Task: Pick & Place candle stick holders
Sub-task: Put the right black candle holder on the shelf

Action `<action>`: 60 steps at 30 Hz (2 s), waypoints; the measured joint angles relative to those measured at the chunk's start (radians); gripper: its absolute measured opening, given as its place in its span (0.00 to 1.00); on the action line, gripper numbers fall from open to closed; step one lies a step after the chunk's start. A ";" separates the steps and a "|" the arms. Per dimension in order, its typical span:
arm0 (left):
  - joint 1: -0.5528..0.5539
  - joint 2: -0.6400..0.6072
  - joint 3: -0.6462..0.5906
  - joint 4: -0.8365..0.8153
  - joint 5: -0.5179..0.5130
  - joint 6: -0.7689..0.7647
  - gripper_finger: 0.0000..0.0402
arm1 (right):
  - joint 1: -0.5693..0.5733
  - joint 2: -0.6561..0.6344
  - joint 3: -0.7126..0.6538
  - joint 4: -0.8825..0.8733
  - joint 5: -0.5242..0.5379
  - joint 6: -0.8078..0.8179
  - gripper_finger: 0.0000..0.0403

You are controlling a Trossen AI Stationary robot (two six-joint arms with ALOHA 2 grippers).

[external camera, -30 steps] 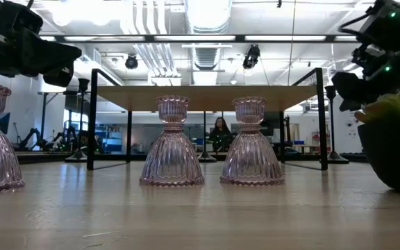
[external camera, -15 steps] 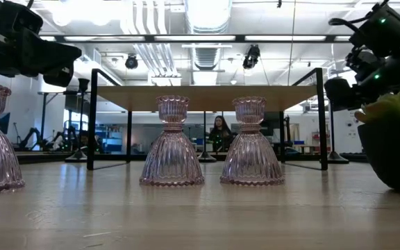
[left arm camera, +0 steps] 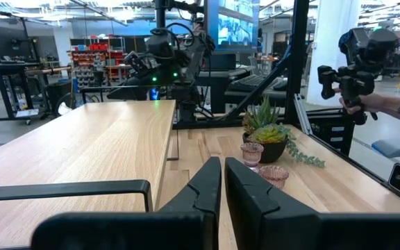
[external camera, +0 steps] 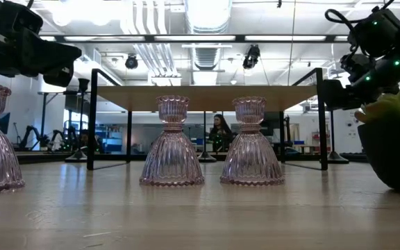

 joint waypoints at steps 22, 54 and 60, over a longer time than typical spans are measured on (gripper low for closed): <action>0.000 0.000 0.000 0.000 0.000 0.000 0.06 | -0.191 0.288 -0.005 0.312 -0.105 -0.071 0.42; 0.000 0.000 0.000 0.000 0.000 0.000 0.06 | -0.216 0.231 0.448 0.103 -0.323 -0.523 0.02; 0.000 0.000 0.000 0.000 0.000 0.000 0.06 | -0.196 0.239 0.594 0.027 -0.564 -0.535 0.02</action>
